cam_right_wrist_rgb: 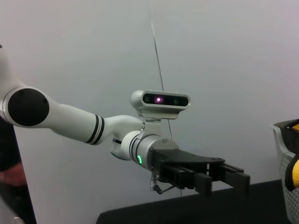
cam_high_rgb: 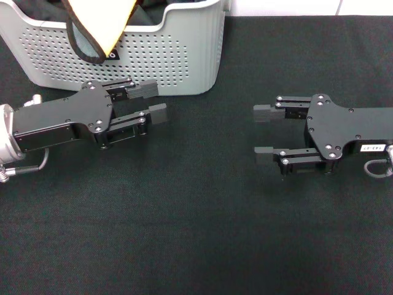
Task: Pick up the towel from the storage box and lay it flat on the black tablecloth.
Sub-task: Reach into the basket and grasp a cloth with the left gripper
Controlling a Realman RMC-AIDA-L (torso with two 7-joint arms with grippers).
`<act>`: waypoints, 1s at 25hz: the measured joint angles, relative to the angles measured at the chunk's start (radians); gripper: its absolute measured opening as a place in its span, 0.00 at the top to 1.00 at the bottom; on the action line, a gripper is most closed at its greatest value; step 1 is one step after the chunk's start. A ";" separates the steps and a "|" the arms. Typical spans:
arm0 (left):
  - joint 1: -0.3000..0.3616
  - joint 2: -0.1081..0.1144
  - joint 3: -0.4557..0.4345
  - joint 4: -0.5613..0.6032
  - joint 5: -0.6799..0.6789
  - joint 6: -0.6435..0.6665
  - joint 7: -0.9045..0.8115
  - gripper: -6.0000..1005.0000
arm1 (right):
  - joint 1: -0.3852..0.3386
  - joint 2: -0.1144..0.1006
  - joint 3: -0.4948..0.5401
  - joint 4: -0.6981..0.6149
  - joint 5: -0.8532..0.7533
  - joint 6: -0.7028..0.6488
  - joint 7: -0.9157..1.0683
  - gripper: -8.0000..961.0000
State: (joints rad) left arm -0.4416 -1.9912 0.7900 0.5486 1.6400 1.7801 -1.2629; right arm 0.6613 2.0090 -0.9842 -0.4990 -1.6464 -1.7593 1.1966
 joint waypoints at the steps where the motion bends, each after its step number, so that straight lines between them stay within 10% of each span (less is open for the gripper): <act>1: 0.000 -0.001 0.001 -0.002 0.001 -0.007 0.001 0.44 | 0.002 0.000 0.000 0.000 -0.003 0.001 0.000 0.25; 20: -0.003 -0.005 0.001 -0.001 0.001 -0.015 0.032 0.44 | 0.004 0.004 -0.001 0.001 -0.007 0.057 -0.012 0.25; 25: 0.007 -0.046 -0.085 -0.001 -0.044 -0.074 0.070 0.44 | -0.002 0.007 0.008 0.006 0.008 0.105 -0.014 0.25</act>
State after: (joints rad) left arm -0.4343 -2.0368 0.7048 0.5473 1.5959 1.7065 -1.1933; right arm 0.6597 2.0160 -0.9760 -0.4928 -1.6387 -1.6547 1.1822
